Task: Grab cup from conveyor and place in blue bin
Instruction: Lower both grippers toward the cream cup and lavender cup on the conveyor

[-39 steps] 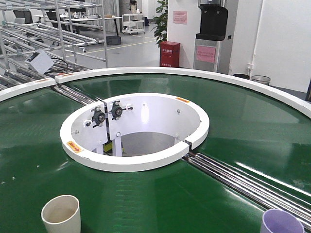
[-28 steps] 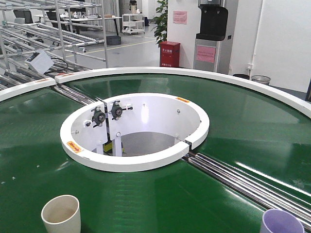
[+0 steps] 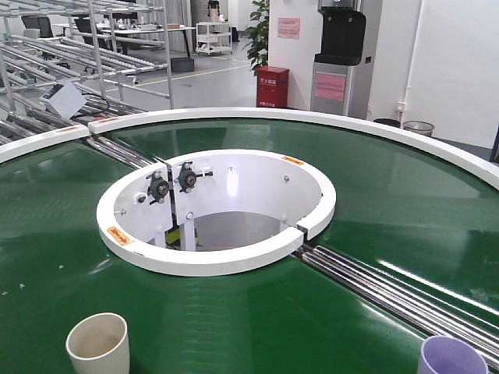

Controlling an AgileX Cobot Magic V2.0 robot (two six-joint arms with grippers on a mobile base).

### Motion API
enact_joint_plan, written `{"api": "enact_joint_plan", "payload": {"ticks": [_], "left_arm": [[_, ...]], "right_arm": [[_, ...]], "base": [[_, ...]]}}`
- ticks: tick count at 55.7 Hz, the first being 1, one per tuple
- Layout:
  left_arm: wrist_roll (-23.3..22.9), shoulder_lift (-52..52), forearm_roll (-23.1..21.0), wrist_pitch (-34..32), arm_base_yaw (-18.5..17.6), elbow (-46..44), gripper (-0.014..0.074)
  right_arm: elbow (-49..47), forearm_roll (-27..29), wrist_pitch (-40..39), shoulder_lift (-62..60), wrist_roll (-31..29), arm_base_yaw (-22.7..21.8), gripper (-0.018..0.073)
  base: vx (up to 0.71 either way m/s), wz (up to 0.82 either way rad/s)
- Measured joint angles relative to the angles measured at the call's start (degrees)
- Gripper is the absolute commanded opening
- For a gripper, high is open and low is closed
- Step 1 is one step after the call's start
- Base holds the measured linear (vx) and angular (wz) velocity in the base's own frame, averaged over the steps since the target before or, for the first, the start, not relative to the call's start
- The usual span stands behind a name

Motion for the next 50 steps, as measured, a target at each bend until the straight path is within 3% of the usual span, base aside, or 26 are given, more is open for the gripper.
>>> {"api": "enact_joint_plan", "payload": {"ticks": [19,40,50], "left_arm": [[0.05,0.00,0.00,-5.85,0.00,0.00,-0.0003],[-0.07,0.00,0.00,-20.30,0.00,-0.12,-0.0003],[3.45,0.00,0.00,-18.85,0.00,-10.19,-0.0003]], "right_arm": [[0.00,-0.02,-1.80,0.00,0.00,0.00,-0.0009],[-0.21,-0.18,-19.55,0.00,0.00,0.00,-0.0009],[-11.78,-0.20,-10.69,3.17,0.00,0.00,-0.0009]], "base": [[0.00,0.00],[0.00,0.00],[0.00,0.00]]}}
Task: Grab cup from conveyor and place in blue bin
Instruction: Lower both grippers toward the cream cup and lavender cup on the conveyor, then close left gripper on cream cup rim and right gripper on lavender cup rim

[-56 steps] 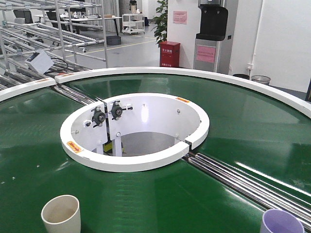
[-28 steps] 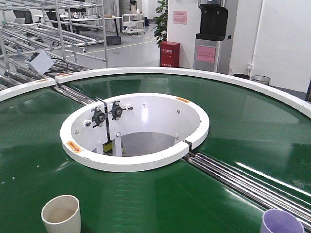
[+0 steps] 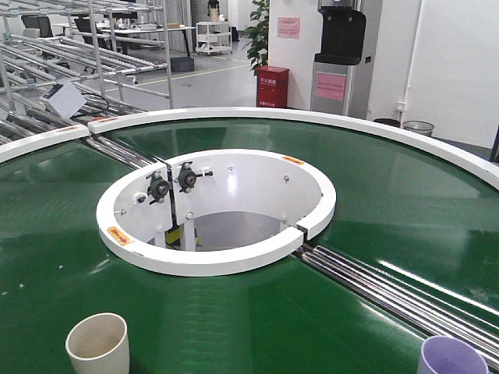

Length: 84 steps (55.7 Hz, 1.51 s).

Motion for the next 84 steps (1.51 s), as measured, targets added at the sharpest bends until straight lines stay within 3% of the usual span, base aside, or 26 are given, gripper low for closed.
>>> {"api": "enact_joint_plan", "payload": {"ticks": [12,26,33,40,51,63,76,84], "left_arm": [[7.98,6.86,0.00,9.71,0.00,-16.59,-0.0003],[9.06,20.99,0.00,14.05,0.00,-17.85,0.0013],[9.06,27.08,0.00,14.05,0.00,-17.85,0.0076],[9.06,33.47,0.00,14.05,0.00,-17.85,0.0196],[9.06,42.40,0.00,8.65,0.00,-17.80,0.0420],[8.95,50.00,0.00,2.61,0.00,-18.17,0.0449],[9.06,62.23,0.00,12.99,0.00,-32.84,0.0449],[9.06,72.72,0.00,27.73,0.00,-49.19,0.0449]], "right_arm": [[-12.96,-0.18,8.61,11.36,0.00,0.00,-0.0009],[-13.90,-0.18,11.92,23.39,0.00,0.00,0.0002],[-13.90,-0.18,11.86,27.77,0.00,0.00,0.0036],[-13.90,-0.18,11.49,30.85,0.00,0.00,0.0114],[-13.90,-0.18,11.17,32.34,0.00,0.00,0.0335],[-13.90,-0.18,11.05,32.34,0.00,0.00,0.0526],[-13.90,-0.18,11.05,32.34,0.00,0.00,0.0542],[-13.90,0.21,11.05,32.34,0.05,0.00,0.0542]], "base": [[0.00,0.00],[0.00,0.00],[0.00,0.00],[0.00,0.00],[0.00,0.00],[0.00,0.00],[0.00,0.00],[0.00,0.00]]}}
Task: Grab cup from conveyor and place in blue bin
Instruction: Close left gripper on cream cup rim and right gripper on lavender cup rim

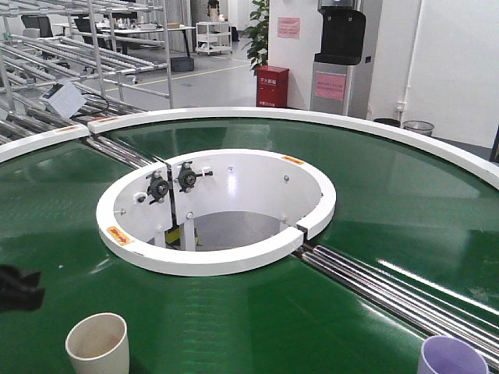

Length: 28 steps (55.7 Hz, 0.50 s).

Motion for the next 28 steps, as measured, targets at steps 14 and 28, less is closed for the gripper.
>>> {"api": "enact_joint_plan", "payload": {"ticks": [14,28], "left_arm": [[1.96,17.43,0.00,17.66,0.00,-18.65,0.0449],[8.45,27.44,-3.56,22.09,0.00,-22.55,0.0449]], "right_arm": [[0.00,1.06,0.00,0.00,0.11,0.00,0.0542],[0.00,1.06,-0.07,0.00,0.11,0.00,0.0542]], "base": [[0.00,0.00],[0.00,0.00]]}}
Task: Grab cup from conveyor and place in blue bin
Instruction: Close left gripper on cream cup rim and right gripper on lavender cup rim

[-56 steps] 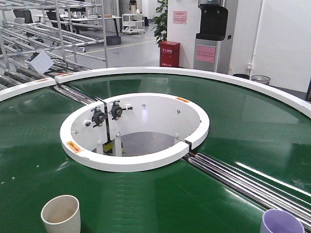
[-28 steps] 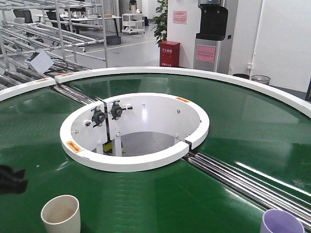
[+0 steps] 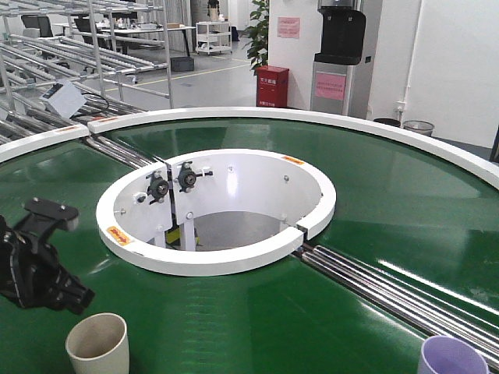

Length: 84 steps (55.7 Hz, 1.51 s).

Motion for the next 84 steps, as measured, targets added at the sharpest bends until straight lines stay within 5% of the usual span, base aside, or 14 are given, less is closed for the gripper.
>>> {"api": "enact_joint_plan", "payload": {"ticks": [10,30,41,57,72,84], "left_arm": [[4.60,3.47,-4.08,0.18,0.00,0.00,0.0449],[5.68,7.96,-4.73,-0.24,0.00,0.00,0.0410],[5.92,8.40,-5.20,0.15,0.00,0.00,0.0272],[6.37,6.97,-6.08,0.47,0.00,0.00,-0.0008],[6.37,-2.74,-6.14,0.60,0.00,0.00,-0.0008],[6.37,-6.40,-6.14,0.82,0.00,0.00,-0.0007]], "right_arm": [[0.00,0.00,-0.12,0.00,0.00,0.00,0.0542],[0.00,0.25,0.35,0.00,0.30,0.00,0.0531],[-2.66,3.54,13.28,5.77,3.91,0.00,0.0500],[-22.22,2.37,30.26,24.00,1.87,0.00,0.0496],[-39.66,-2.87,38.15,41.22,0.31,0.00,0.0496],[-40.72,-2.95,38.35,49.54,-0.17,0.00,0.0496]], "base": [[0.00,0.00],[0.00,0.00],[0.00,0.00],[0.00,0.00],[0.00,0.00],[0.00,0.00]]}}
